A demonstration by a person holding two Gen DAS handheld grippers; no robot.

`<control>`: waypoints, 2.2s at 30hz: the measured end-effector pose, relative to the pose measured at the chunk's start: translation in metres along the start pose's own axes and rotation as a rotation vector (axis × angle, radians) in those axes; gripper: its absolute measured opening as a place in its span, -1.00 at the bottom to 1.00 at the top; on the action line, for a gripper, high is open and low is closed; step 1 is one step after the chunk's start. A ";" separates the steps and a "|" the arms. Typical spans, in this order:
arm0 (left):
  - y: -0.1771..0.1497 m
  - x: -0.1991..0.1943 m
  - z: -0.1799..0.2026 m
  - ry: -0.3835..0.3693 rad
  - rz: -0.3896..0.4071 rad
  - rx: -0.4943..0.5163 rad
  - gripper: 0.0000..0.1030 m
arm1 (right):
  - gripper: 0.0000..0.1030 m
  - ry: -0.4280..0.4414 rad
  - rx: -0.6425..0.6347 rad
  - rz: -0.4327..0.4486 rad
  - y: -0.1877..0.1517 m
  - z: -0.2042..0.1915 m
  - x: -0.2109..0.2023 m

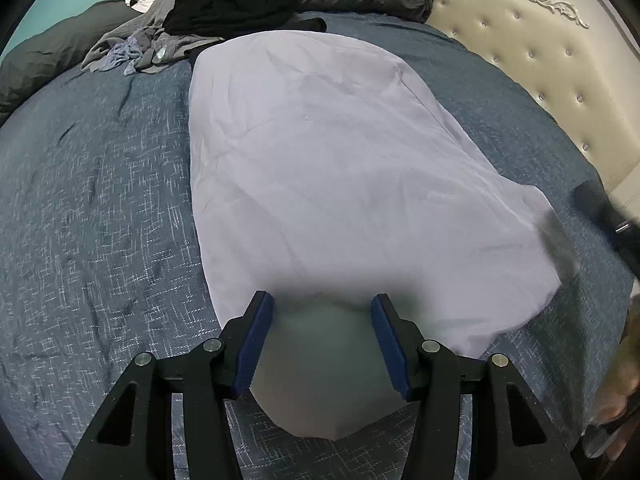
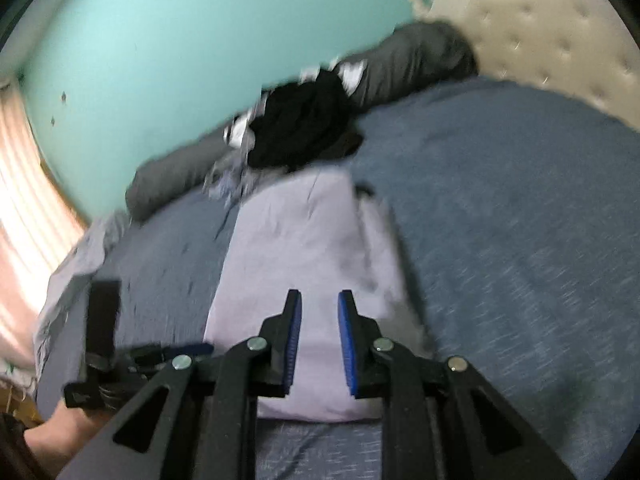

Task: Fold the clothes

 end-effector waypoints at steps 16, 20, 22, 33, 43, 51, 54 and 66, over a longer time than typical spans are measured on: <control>-0.007 -0.001 -0.002 -0.080 -0.045 0.000 0.08 | -1.00 -0.095 -0.014 -0.263 -0.026 0.025 0.081; -0.011 -0.023 -0.010 -0.101 -0.002 -0.018 0.08 | -0.99 -0.084 -0.040 -0.229 -0.011 0.015 0.057; -0.014 -0.033 -0.024 -0.115 0.024 -0.045 0.08 | -0.99 -0.040 -0.034 -0.225 -0.009 0.003 0.044; -0.077 -0.054 -0.049 -0.072 -0.001 -0.059 0.09 | -0.98 0.004 -0.131 -0.246 -0.045 -0.050 0.025; -0.070 -0.010 -0.018 -0.059 -0.018 -0.047 0.09 | -0.98 -0.071 -0.095 -0.246 -0.048 -0.014 0.022; -0.059 0.003 -0.023 -0.021 0.009 -0.075 0.10 | -0.98 -0.086 -0.092 -0.263 -0.048 -0.005 0.041; -0.061 0.001 -0.026 -0.005 0.005 -0.051 0.11 | -0.98 -0.110 -0.102 -0.279 -0.048 0.000 0.050; -0.070 -0.006 -0.036 0.010 -0.017 -0.014 0.11 | -1.00 -0.163 -0.112 -0.321 -0.051 0.015 0.068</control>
Point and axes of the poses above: each gripper's, at about its wrist camera, not at the fingertips, and x roughly the way its jaws point, z to its right, y to its top, the point moved 10 cm from there along x, roughly the way its jaws point, and after that the axes turned 9 degrees about -y, right-handed, at the moved point
